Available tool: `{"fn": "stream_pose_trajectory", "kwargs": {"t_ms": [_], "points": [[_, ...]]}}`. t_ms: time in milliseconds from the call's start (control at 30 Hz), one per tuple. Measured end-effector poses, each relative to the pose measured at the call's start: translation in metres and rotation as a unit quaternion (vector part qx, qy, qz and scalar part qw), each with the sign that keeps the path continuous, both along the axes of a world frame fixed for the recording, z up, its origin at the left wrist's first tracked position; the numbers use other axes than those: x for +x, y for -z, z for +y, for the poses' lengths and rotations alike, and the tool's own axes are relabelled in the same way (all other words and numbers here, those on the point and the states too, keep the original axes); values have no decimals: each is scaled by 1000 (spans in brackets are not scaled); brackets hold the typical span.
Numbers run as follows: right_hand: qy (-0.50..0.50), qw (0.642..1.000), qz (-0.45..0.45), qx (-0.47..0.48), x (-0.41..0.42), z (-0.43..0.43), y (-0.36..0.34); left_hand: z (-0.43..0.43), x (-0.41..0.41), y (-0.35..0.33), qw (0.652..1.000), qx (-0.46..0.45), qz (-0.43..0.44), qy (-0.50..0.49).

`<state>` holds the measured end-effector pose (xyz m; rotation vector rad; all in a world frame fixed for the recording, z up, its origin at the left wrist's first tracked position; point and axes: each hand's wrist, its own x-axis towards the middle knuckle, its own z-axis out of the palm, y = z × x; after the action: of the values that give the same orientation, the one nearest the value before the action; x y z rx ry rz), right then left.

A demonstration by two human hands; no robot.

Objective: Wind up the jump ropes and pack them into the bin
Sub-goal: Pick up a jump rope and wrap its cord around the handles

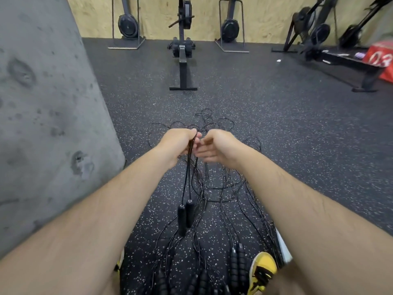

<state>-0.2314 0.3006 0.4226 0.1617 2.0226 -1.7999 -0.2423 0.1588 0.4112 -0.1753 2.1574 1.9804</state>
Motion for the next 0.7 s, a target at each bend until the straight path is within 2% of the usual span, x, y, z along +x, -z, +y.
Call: {"fn": "stream_pose_trajectory", "kwargs": {"t_ms": [100,300,367,467,633,700], "points": [[45,994,-25,-94,-10,-6,-3,-2,11,-3,998,-38,24,47],[135,970,-55,-196,-25,-24,-7,-21,25,-1,993,-53,-3,103],[157,966,-44,-200,-28,-26,-7,-25,28,0,991,-62,-14,118],[144,971,15,-191,-26,-28,-12,-25,27,3,991,-45,-20,124],[67,966,148,-201,-22,-26,-30,-25,19,1,995,54,-29,82],[44,971,175,-153,-20,-23,-30,-25,13,-1,994,83,-22,60]]}}
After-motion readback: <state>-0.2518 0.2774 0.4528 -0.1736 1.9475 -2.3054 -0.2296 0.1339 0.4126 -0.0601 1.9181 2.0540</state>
